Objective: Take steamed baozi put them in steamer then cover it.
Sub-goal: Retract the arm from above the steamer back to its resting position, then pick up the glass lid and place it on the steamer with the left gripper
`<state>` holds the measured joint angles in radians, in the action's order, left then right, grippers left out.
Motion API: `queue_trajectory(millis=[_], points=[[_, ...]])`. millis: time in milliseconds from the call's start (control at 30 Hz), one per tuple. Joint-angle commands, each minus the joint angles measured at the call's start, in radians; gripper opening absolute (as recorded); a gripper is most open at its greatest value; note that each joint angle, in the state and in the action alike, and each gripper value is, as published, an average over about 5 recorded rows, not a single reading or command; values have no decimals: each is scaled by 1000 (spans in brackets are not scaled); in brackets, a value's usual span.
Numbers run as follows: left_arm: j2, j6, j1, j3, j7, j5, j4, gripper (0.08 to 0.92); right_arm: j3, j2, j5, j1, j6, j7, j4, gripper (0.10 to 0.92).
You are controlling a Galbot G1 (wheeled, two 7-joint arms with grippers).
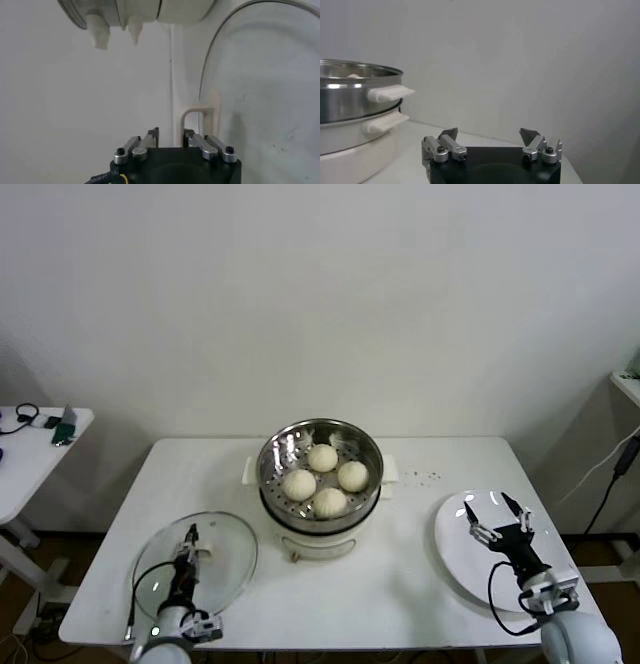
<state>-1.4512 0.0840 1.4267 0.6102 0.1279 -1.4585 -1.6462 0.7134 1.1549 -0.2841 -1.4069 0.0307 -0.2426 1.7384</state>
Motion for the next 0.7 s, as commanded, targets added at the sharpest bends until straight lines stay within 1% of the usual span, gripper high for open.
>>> queue_trajectory(millis=[33,133,233,333,500,600,700], points=[[24,23,17,-3,1,38,-65,302,0,-1,13,5,2,-1,-10,823],[49,66,39,-9,9,67,-111,216,-1,-7,14,10,2,-1,-15,823],[80,117,62,-11,18,93,-173,159,-5,-16,13,16,2,0,-20,823],[128,166,81,-8,21,122,-255,150,-9,-23,11,27,3,0,-30,823],[253,242,104,3,5,190,-395,150,-27,-47,2,54,13,-4,-59,823],[326,301,105,6,-30,253,-477,150,-48,-71,-18,84,20,-8,-88,823],[378,350,79,-6,-73,298,-543,150,-72,-81,-31,116,24,-2,-114,823]])
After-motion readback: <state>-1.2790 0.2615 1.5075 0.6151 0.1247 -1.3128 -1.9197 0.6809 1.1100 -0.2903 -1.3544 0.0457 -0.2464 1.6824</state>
